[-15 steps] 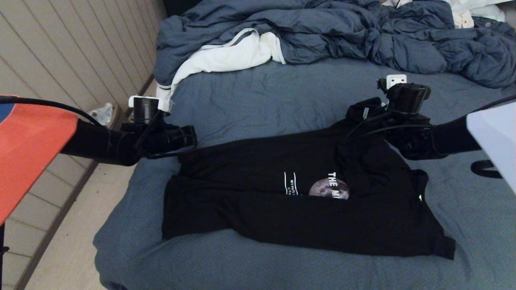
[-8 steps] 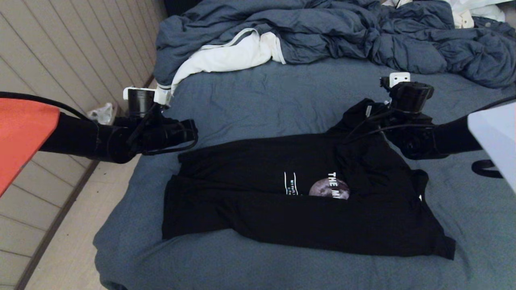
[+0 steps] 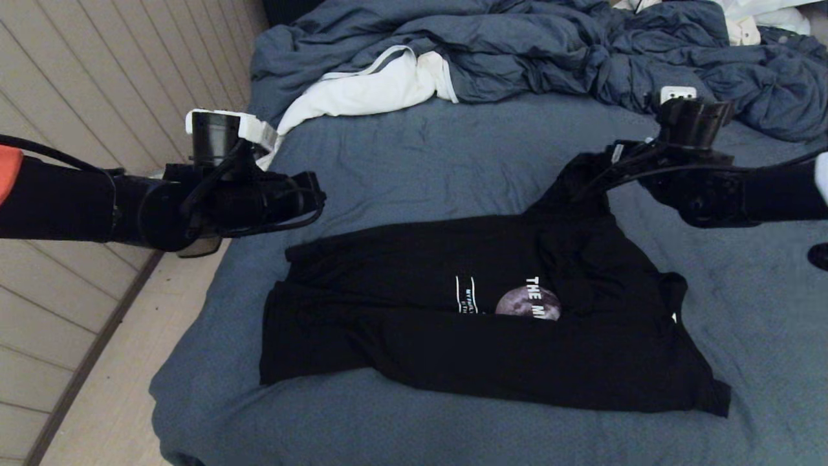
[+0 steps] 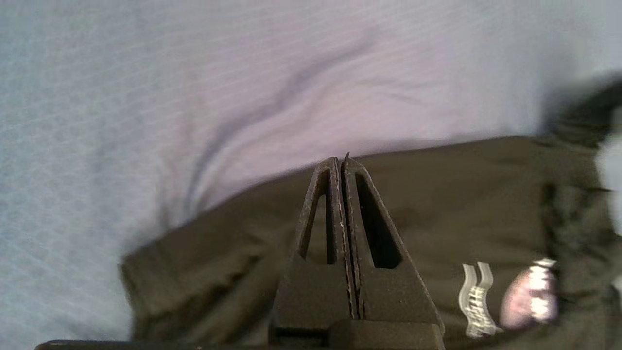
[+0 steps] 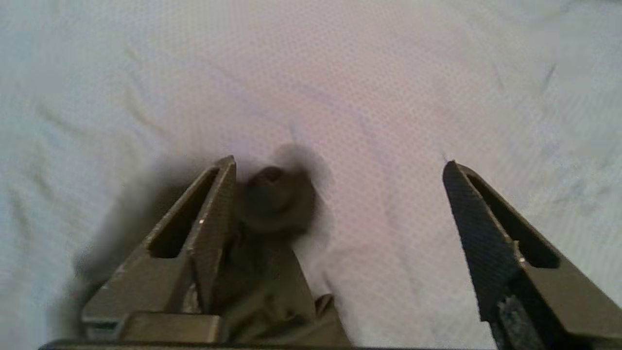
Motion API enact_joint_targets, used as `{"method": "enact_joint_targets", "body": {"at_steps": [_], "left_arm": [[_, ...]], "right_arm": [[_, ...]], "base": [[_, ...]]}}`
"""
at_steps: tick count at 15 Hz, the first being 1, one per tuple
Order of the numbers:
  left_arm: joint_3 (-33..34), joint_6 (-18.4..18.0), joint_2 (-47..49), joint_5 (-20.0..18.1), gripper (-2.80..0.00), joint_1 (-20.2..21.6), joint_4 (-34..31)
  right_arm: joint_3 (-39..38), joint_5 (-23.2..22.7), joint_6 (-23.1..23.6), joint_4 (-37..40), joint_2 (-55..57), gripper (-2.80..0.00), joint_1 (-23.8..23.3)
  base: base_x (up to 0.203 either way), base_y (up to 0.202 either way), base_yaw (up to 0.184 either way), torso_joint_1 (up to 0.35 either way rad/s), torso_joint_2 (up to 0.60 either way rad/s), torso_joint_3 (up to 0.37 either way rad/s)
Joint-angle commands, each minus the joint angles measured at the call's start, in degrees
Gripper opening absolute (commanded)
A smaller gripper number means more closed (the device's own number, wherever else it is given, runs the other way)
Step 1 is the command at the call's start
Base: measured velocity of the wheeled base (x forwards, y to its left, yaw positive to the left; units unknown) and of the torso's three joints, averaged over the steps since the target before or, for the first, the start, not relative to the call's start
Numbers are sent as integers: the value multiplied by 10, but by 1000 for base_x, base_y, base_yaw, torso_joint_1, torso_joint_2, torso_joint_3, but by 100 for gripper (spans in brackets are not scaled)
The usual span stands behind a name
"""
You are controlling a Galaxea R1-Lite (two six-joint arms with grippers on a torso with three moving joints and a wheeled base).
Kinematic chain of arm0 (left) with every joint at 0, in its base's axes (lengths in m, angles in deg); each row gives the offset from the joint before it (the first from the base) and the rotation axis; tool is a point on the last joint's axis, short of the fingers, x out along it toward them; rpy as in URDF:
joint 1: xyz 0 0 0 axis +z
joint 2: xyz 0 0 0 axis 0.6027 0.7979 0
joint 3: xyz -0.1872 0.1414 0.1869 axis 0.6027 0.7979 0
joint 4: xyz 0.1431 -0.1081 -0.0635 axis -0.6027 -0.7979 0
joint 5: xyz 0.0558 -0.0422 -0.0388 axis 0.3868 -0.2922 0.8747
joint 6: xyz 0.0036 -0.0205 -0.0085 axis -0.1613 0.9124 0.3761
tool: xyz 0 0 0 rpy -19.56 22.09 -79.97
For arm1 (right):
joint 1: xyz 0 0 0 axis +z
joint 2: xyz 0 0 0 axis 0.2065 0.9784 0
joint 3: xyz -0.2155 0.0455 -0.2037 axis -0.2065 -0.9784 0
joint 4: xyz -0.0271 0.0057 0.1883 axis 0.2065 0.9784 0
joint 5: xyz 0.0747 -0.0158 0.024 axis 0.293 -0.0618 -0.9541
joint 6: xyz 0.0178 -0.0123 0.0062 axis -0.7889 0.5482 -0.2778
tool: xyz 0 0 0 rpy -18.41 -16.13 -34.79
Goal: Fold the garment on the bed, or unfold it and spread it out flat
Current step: Unford the black T-shirt
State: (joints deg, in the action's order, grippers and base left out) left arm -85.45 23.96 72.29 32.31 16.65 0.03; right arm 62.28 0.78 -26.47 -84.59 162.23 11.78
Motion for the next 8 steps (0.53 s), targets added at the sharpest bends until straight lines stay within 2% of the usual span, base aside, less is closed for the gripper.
{"method": "enact_joint_targets", "body": {"at_steps": [1, 8], "left_arm": [[4, 2, -23, -1, -280, -7, 1], [15, 2, -33, 0, -280, -23, -2]], "right_arm": [[35, 4, -29, 33, -4, 0, -11], [32, 5, -31, 35, 1, 0, -13]], "base": [[0, 0, 0, 0, 0, 0], [0, 0, 0, 0, 0, 0]]}}
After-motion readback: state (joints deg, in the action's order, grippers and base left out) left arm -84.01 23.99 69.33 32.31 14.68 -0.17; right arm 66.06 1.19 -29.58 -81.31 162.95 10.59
